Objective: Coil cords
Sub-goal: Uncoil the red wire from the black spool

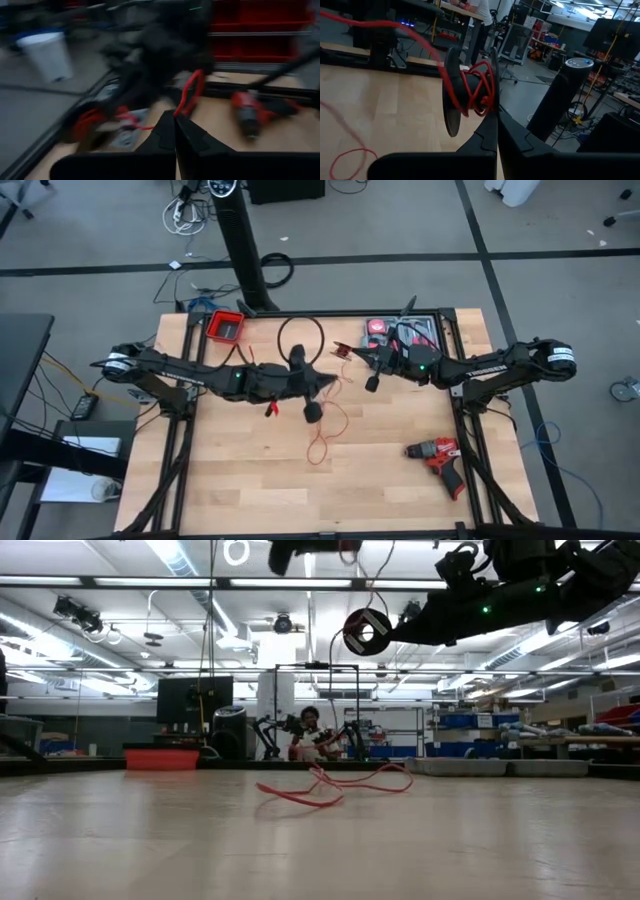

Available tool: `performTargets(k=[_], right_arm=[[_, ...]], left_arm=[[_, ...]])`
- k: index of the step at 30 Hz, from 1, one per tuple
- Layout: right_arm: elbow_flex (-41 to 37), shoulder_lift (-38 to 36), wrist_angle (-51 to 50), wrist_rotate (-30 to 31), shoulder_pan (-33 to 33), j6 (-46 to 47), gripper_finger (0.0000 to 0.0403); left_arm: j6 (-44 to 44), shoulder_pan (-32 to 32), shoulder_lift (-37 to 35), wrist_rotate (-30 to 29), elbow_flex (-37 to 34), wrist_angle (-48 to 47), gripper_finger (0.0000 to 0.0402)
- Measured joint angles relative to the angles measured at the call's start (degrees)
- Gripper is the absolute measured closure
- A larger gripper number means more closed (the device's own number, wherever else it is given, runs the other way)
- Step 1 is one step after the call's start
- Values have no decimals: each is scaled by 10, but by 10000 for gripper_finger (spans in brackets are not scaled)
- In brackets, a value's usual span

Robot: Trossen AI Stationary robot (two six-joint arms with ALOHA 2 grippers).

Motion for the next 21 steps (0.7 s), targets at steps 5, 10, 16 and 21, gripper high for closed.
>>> performTargets(k=[5,10,16,21], right_arm=[[0,0,1,0,-1,0,403],[0,0,0,0,-1,1,403],[0,0,1,10,-1,2,403],[0,0,-1,31,-2,2,403]], left_arm=[[4,-1,0,43,0,1,401],[4,-1,0,63,-8,-5,401],[4,-1,9,115,-14,-11,401],[0,-1,34,211,-15,-21,401]])
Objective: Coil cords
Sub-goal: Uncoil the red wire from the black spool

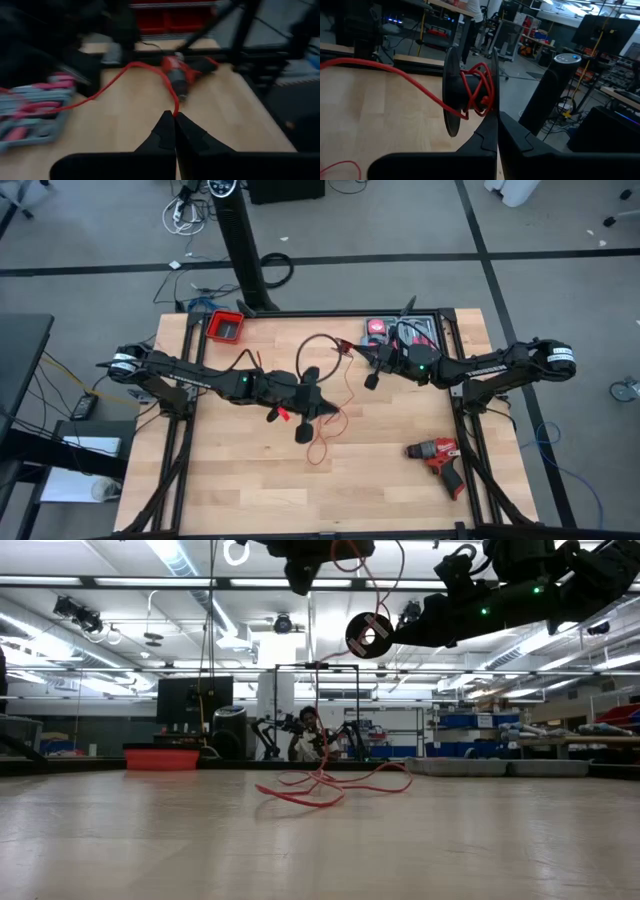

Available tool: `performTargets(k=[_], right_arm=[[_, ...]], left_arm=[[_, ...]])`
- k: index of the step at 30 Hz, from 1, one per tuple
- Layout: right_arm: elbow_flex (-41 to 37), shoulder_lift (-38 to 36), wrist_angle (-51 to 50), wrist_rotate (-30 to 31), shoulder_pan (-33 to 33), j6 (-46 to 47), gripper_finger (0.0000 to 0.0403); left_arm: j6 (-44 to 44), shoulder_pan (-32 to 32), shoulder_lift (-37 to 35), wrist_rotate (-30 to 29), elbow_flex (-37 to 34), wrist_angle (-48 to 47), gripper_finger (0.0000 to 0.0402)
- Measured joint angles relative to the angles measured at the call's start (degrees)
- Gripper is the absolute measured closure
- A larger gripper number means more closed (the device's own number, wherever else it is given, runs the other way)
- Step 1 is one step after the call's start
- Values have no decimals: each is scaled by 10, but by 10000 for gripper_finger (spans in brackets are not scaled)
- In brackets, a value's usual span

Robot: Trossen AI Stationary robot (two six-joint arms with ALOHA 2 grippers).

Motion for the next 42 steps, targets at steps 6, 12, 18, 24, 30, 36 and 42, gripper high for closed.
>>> performTargets(k=[6,12,18,24,30,36,42], right_arm=[[0,0,0,20,0,0,403],[0,0,9,28,4,3,403],[0,0,15,24,15,-5,403],[0,0,13,25,15,-11,403],[0,0,13,25,15,-13,403],[0,0,10,25,15,-16,403],[0,0,8,25,15,-17,403]], left_arm=[[-34,0,31,19,1,-6,401],[-42,2,67,-44,1,-19,401],[-95,6,89,-103,1,-107,401],[-198,16,85,-134,9,-275,401],[-237,15,83,-191,44,-403,401],[-253,15,83,-285,114,-557,401],[-316,15,83,-404,200,-784,401]])
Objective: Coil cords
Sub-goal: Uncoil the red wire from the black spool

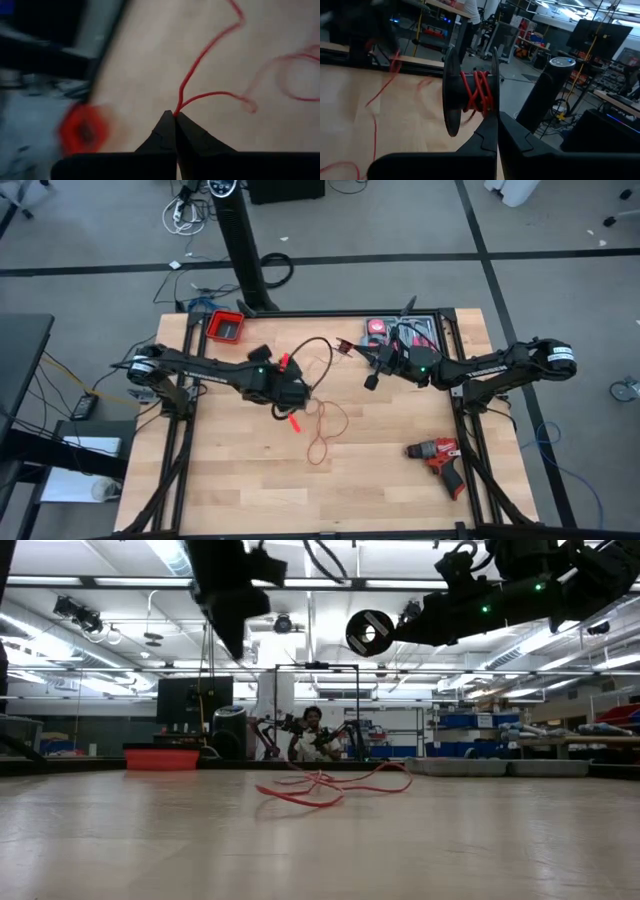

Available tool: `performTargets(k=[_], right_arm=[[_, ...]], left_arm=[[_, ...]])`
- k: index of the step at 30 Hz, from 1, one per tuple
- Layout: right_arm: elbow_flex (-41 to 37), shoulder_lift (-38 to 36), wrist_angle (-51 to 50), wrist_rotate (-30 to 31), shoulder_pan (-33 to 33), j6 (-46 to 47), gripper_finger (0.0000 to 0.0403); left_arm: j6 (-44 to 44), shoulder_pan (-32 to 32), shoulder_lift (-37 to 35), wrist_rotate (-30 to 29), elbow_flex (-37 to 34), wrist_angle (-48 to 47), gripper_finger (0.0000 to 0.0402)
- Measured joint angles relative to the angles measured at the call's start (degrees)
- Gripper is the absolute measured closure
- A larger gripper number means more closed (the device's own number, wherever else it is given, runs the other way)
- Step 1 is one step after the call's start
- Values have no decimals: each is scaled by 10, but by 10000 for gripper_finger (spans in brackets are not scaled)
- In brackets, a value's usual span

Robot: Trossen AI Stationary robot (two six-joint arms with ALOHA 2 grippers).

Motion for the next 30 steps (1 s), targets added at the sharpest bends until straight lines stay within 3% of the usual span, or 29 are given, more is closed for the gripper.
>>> performTargets(k=[4,8,21,26,30], right_arm=[[0,0,-5,0,0,-10,403],[0,0,-5,0,0,-12,403],[0,0,-60,72,-23,-91,403],[0,0,-58,158,-32,-125,403],[0,0,-35,238,-34,-167,403]], left_arm=[[-41,0,0,-38,48,-114,401],[-49,0,0,-44,85,-167,401],[-24,-31,-1,-73,199,-163,401],[12,-54,-2,-70,233,-125,402],[87,-73,-2,-15,239,-54,402]])
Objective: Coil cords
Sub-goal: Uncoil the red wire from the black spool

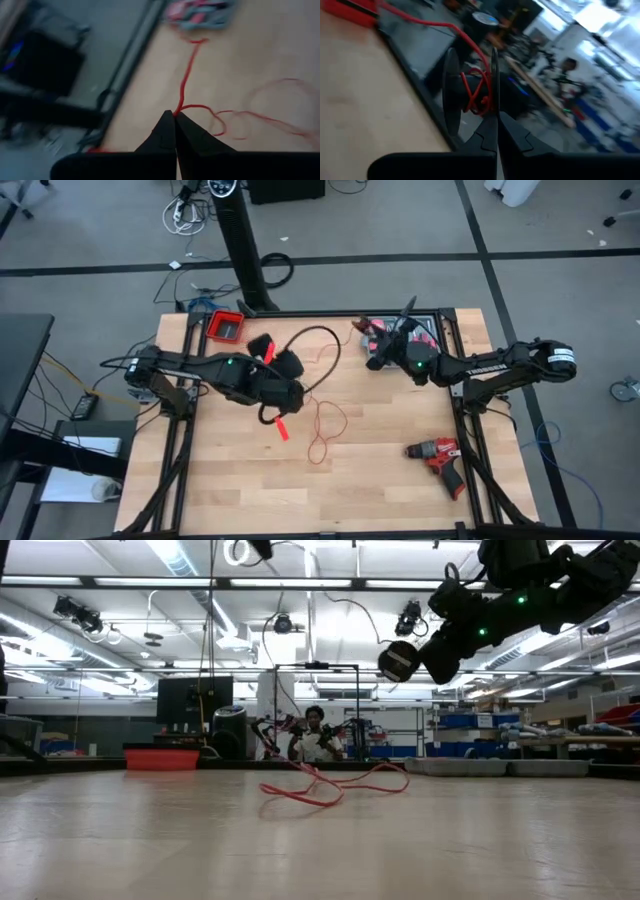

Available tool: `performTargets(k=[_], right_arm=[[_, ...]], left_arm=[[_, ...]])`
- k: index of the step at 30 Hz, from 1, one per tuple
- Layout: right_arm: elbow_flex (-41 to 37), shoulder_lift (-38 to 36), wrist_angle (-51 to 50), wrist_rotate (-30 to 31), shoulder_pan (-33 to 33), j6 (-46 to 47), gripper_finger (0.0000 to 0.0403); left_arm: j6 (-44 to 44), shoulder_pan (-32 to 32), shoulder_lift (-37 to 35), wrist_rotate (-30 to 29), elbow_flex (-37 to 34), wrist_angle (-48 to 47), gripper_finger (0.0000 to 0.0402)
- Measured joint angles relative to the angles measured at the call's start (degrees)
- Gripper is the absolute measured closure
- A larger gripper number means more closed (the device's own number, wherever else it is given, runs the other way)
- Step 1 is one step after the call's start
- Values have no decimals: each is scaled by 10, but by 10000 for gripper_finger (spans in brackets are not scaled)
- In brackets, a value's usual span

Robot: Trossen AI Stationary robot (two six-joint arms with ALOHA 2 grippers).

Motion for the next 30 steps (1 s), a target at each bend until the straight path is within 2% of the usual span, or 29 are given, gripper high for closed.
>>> performTargets(k=[5,12,18,22,26,30], right_arm=[[0,0,51,56,0,-45,403],[0,-6,162,88,7,-90,403],[0,-31,188,59,49,-81,403],[0,-55,188,19,89,-81,403],[0,-83,188,-21,131,-89,403],[0,-114,187,-35,171,-92,403]], left_arm=[[90,-20,0,98,-15,77,402],[156,-24,0,177,-83,167,402],[184,-18,0,190,-185,261,402],[193,-9,0,211,-261,371,402],[197,0,0,257,-341,504,402],[194,6,1,286,-409,604,402]])
